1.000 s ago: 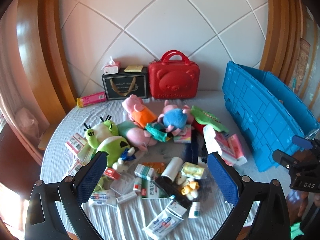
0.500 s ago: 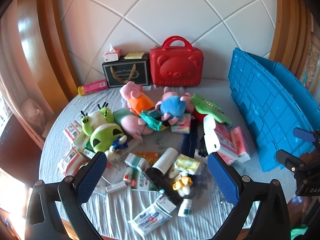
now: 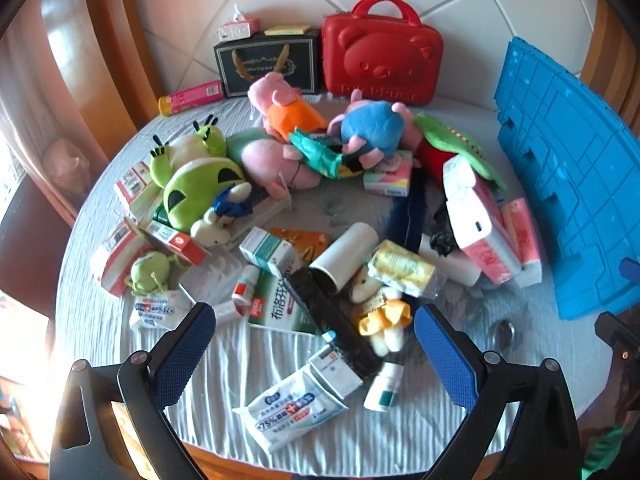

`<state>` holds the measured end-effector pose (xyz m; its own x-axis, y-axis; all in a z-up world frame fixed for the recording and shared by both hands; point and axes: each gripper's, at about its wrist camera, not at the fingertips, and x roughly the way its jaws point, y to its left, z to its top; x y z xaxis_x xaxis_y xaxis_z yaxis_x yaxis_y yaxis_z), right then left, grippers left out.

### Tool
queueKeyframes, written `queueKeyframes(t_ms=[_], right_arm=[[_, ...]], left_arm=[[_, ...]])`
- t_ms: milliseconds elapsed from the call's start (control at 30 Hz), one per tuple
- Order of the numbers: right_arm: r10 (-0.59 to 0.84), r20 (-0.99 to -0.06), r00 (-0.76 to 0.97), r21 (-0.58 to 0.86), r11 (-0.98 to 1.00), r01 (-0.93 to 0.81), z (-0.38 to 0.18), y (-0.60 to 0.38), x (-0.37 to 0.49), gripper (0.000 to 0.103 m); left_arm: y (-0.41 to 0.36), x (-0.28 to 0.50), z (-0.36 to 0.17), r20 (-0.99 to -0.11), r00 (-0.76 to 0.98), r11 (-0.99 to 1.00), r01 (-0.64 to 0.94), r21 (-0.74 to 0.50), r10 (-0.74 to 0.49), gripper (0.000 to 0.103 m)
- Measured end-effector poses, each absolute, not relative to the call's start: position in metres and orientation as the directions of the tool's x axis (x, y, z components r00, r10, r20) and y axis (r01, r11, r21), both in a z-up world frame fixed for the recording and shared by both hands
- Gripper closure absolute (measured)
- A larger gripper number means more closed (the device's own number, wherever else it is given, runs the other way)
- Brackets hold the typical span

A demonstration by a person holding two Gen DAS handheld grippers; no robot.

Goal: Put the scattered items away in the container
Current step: 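Move both tools toward the cluttered pile on the table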

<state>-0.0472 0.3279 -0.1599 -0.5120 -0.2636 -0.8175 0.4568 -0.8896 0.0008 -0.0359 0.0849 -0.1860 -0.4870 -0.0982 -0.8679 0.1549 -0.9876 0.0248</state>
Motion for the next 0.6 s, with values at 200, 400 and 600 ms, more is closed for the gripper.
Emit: queueKeyframes(t_ms=[200,400,600], right_arm=[[-0.169,-0.864,-0.474,-0.027,-0.925,0.379,-0.195,0.332,-0.037,0.0],[-0.106,-0.886,-0.452,-0.045,-0.95,0.31,-0.215,0.338,-0.031,0.0],[-0.077,-0.904,-0.422,-0.043,-0.962,0.27,-0.234,0.343,-0.029,0.0]], left_arm=[[0.073,-0.043,-0.258,-0.921,-0.384,-0.985,0.174,-0.008,-0.06,0.007],[0.063,-0.066,-0.31,-0.944,-0.331,-0.97,0.23,-0.078,-0.003,0.008],[0.067,-0.089,-0.337,-0.953,-0.302,-0.964,0.244,-0.103,0.025,0.027]])
